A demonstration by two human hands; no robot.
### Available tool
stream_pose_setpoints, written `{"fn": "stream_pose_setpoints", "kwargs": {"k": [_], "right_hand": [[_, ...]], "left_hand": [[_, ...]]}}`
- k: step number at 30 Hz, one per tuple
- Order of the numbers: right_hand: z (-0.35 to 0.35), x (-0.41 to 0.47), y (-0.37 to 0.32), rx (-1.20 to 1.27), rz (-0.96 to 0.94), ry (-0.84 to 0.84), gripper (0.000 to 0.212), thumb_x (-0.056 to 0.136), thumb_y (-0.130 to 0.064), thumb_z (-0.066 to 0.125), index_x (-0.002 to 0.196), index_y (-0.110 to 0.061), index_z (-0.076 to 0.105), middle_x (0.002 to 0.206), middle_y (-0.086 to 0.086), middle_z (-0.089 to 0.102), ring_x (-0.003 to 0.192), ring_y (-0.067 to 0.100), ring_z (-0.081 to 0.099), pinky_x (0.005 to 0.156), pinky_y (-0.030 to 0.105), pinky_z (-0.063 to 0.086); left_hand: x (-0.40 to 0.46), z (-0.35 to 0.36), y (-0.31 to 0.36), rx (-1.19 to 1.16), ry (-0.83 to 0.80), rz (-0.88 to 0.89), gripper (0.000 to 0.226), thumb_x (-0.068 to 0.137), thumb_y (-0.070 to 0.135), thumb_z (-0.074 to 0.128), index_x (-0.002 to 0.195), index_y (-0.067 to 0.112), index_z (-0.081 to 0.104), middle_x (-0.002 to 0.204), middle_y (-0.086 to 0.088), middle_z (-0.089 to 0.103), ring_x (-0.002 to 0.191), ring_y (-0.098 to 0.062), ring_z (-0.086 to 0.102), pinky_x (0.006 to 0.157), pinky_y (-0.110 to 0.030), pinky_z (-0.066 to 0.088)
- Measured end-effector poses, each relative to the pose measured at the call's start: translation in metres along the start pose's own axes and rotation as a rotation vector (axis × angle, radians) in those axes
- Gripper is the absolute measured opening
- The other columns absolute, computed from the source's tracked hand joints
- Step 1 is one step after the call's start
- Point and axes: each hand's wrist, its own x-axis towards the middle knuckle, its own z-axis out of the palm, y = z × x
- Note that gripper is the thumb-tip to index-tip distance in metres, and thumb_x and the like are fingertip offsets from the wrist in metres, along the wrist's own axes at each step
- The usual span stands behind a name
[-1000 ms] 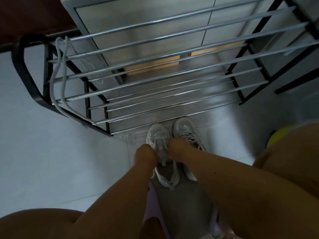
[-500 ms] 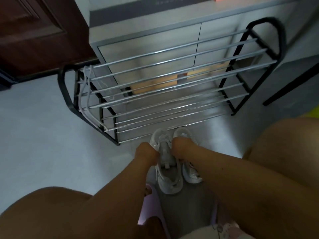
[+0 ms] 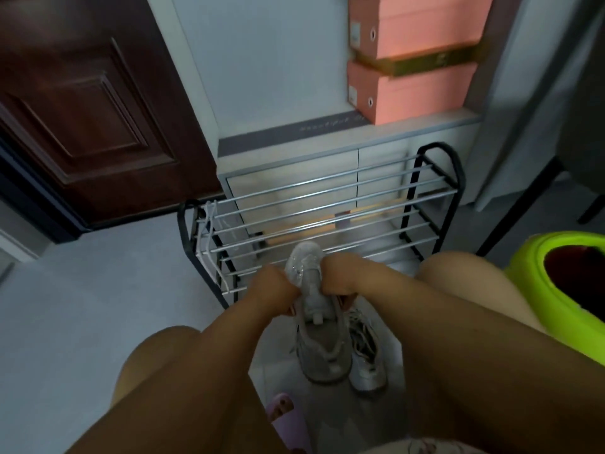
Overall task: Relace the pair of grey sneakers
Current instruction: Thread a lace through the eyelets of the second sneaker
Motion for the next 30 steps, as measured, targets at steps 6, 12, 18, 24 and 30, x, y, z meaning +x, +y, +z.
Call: {"fn": "stream_pose_setpoints", "kwargs": {"k": [6, 12, 18, 24, 30], "right_hand": [[-0.032, -0.062, 0.0, 0.07, -0.165, 0.219, 0.01, 0.077, -0.007, 0.056, 0.072, -0.015, 0.057, 0.07, 0.001, 0.058, 0.046, 0.012, 0.063, 0.036, 0.018, 0.045], [-0.034, -0.111, 0.009, 0.246, -0.334, 0.457, 0.017, 0.078, -0.012, 0.064, 0.07, -0.018, 0.05, 0.067, -0.005, 0.055, 0.054, 0.017, 0.065, 0.052, 0.03, 0.053], [-0.019, -0.133, 0.016, 0.131, -0.406, 0.549, 0.012, 0.078, -0.022, 0.066, 0.075, -0.019, 0.055, 0.062, -0.008, 0.053, 0.057, -0.008, 0.049, 0.05, 0.007, 0.035], [-0.02, -0.126, 0.024, 0.128, -0.384, 0.504, 0.018, 0.069, -0.033, 0.065, 0.068, -0.025, 0.048, 0.066, -0.008, 0.056, 0.064, 0.008, 0.055, 0.063, 0.032, 0.048], [-0.035, -0.115, 0.02, 0.102, -0.398, 0.428, 0.028, 0.073, -0.048, 0.066, 0.071, -0.023, 0.056, 0.065, -0.008, 0.06, 0.061, 0.004, 0.057, 0.058, 0.024, 0.045]], "left_hand": [[-0.05, -0.021, 0.017, -0.007, 0.281, 0.242, 0.022, 0.08, 0.008, 0.063, 0.06, 0.006, 0.055, 0.062, -0.011, 0.06, 0.063, -0.026, 0.064, 0.06, -0.036, 0.05], [-0.084, -0.029, 0.015, -0.037, 0.441, 0.366, 0.018, 0.083, 0.016, 0.062, 0.066, 0.015, 0.058, 0.059, 0.005, 0.056, 0.05, -0.001, 0.05, 0.052, -0.014, 0.041], [-0.101, -0.017, -0.006, 0.033, 0.42, 0.366, 0.025, 0.07, 0.062, 0.039, 0.078, 0.045, 0.056, 0.072, 0.023, 0.062, 0.059, 0.002, 0.057, 0.059, -0.034, 0.055], [-0.106, -0.018, -0.001, -0.082, 0.416, 0.434, 0.019, 0.072, 0.058, 0.051, 0.076, 0.041, 0.059, 0.072, 0.024, 0.063, 0.058, 0.003, 0.058, 0.055, -0.028, 0.053], [-0.084, -0.043, -0.002, -0.182, 0.365, 0.385, 0.023, 0.086, 0.031, 0.055, 0.065, 0.027, 0.062, 0.068, 0.017, 0.065, 0.059, 0.002, 0.06, 0.053, -0.01, 0.044]]}}
